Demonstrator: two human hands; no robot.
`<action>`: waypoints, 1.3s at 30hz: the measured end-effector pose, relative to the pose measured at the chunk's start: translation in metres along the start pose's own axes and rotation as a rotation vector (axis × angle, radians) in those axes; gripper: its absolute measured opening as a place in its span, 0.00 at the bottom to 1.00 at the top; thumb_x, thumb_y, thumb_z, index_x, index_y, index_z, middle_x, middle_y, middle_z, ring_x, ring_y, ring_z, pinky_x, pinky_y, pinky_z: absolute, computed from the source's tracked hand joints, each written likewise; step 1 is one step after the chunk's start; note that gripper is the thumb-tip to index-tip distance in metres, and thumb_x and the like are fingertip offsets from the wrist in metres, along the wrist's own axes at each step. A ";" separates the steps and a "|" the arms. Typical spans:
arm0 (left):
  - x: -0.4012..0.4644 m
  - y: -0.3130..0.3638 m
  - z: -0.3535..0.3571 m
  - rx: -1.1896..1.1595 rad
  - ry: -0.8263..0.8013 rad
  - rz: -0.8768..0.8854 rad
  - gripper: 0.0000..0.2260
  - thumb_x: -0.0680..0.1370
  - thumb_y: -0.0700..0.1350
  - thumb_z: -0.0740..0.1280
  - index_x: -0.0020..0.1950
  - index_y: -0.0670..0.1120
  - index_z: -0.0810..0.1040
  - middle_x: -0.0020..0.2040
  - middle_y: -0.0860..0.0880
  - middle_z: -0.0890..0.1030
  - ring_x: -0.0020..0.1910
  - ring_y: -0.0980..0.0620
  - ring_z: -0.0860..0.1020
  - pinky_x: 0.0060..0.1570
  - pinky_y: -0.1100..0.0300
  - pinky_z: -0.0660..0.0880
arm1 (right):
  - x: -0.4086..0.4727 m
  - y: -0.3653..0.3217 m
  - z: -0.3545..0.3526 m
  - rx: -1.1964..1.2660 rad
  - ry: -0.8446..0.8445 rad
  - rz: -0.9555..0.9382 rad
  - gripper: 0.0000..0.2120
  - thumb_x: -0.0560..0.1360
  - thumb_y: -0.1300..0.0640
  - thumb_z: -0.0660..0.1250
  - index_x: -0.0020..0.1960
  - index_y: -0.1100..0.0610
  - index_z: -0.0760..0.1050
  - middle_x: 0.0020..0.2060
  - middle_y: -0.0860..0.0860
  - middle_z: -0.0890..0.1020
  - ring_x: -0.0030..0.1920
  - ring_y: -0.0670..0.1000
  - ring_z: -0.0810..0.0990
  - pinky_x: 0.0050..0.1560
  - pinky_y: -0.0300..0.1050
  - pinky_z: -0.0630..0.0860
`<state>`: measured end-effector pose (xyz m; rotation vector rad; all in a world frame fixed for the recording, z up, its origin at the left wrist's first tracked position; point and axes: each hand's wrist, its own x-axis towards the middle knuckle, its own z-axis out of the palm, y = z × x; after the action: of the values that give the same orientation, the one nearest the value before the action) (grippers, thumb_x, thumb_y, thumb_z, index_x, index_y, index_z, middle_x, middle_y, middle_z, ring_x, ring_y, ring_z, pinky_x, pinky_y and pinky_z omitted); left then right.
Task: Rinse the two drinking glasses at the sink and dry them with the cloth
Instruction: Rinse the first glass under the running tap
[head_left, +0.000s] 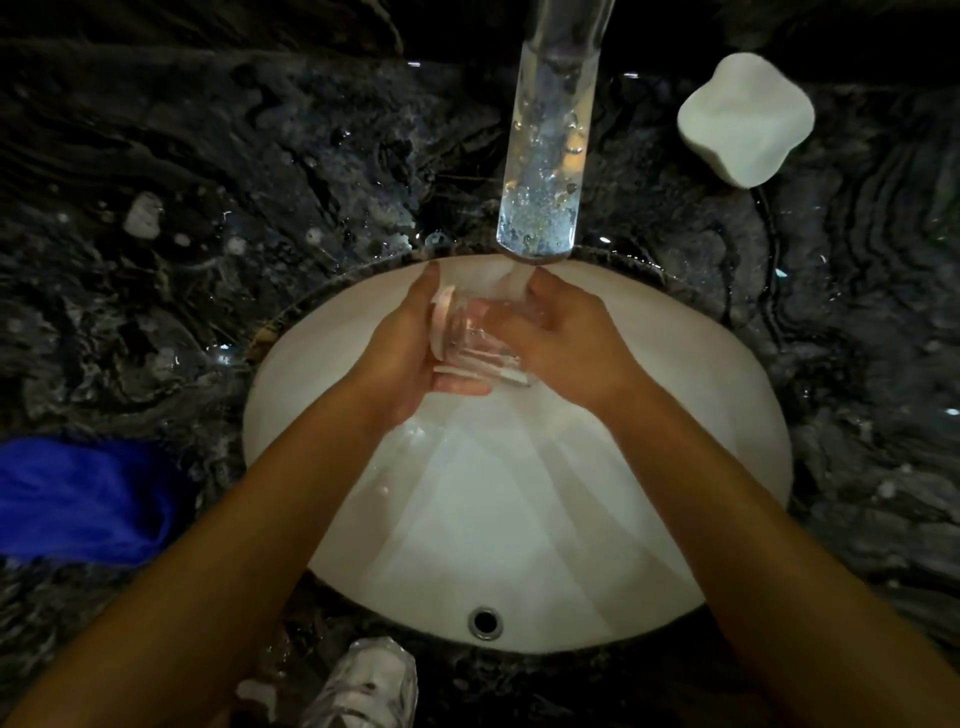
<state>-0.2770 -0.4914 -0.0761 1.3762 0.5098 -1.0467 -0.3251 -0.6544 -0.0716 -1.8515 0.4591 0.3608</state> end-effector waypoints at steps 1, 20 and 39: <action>-0.001 0.001 -0.006 0.088 -0.075 -0.032 0.32 0.83 0.66 0.50 0.60 0.43 0.82 0.47 0.41 0.87 0.44 0.42 0.86 0.34 0.53 0.82 | 0.002 -0.002 -0.009 -0.016 -0.052 0.019 0.12 0.74 0.43 0.75 0.50 0.50 0.80 0.44 0.46 0.86 0.45 0.47 0.85 0.48 0.45 0.81; -0.047 -0.010 -0.013 -0.033 -0.596 -0.050 0.36 0.73 0.61 0.75 0.69 0.36 0.75 0.62 0.31 0.78 0.62 0.32 0.78 0.66 0.33 0.73 | -0.054 -0.029 0.006 0.276 0.103 -0.037 0.22 0.81 0.39 0.62 0.52 0.55 0.86 0.45 0.50 0.88 0.46 0.49 0.87 0.50 0.48 0.83; -0.164 0.014 -0.024 -0.218 -0.055 0.174 0.22 0.71 0.50 0.76 0.63 0.42 0.79 0.54 0.38 0.80 0.50 0.39 0.82 0.54 0.35 0.81 | -0.089 -0.156 -0.060 -0.670 0.427 -0.567 0.34 0.79 0.50 0.65 0.81 0.56 0.58 0.82 0.54 0.57 0.82 0.56 0.54 0.80 0.53 0.55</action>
<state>-0.3386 -0.4213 0.0615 1.1734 0.4419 -0.8585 -0.3275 -0.6547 0.1175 -2.6219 0.0667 -0.3195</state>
